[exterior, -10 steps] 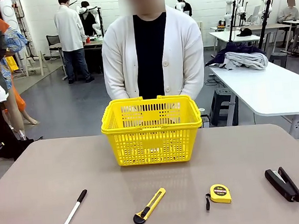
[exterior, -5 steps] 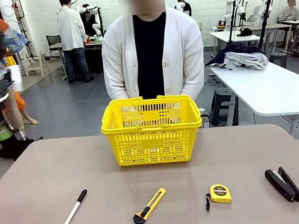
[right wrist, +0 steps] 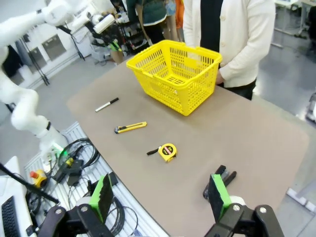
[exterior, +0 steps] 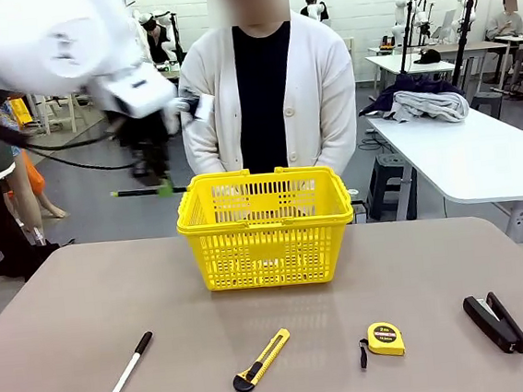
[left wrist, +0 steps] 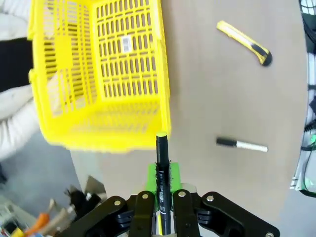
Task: Place the items the person wants into the basket.
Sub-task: Pick up the item the person points to and place it in the Market Basket.
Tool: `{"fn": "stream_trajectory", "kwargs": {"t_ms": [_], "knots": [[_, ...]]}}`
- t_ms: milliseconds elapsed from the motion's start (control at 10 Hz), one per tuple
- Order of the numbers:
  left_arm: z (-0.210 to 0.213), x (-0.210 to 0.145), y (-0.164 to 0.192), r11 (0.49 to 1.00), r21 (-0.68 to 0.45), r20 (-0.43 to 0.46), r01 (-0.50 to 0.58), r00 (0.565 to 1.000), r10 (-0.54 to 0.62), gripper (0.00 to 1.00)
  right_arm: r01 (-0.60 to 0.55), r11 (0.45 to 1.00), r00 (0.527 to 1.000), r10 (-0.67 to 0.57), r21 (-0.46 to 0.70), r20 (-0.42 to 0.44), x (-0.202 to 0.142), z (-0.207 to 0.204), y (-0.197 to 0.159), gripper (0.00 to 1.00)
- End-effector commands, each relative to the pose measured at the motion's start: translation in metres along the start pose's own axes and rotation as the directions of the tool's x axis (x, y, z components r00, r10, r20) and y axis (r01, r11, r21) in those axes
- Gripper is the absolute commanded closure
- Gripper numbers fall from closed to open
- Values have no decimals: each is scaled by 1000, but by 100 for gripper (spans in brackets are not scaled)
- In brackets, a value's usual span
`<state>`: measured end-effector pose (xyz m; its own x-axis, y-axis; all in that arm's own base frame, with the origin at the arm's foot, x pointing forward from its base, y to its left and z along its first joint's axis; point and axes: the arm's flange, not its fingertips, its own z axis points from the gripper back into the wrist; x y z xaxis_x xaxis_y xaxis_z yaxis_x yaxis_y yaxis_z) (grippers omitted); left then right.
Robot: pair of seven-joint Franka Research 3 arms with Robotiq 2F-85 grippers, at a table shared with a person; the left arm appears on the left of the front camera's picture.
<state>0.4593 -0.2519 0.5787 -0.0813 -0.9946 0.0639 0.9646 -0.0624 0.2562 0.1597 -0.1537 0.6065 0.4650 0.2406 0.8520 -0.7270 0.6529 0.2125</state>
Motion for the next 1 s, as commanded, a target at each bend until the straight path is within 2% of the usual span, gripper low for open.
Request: {"fn": "stream_trajectory", "kwargs": {"t_ms": [0,200,400,600,900], "knots": [[-7,34,32,998,-25,-10,59,998,-59,89,-11,1000,1000,11,15,6,0,-1,1,0],[-15,75,51,997,-54,-29,57,998,-58,89,-11,1000,1000,11,15,6,0,-1,1,0],[-35,99,58,995,-73,-34,66,997,-68,89,-11,1000,1000,11,15,6,0,-1,1,0],[-46,101,62,993,-100,-31,64,997,-67,89,-11,1000,1000,11,15,6,0,-1,1,0],[-43,99,52,994,-73,-13,78,997,-79,89,-11,1000,1000,11,15,6,0,-1,1,0]]}}
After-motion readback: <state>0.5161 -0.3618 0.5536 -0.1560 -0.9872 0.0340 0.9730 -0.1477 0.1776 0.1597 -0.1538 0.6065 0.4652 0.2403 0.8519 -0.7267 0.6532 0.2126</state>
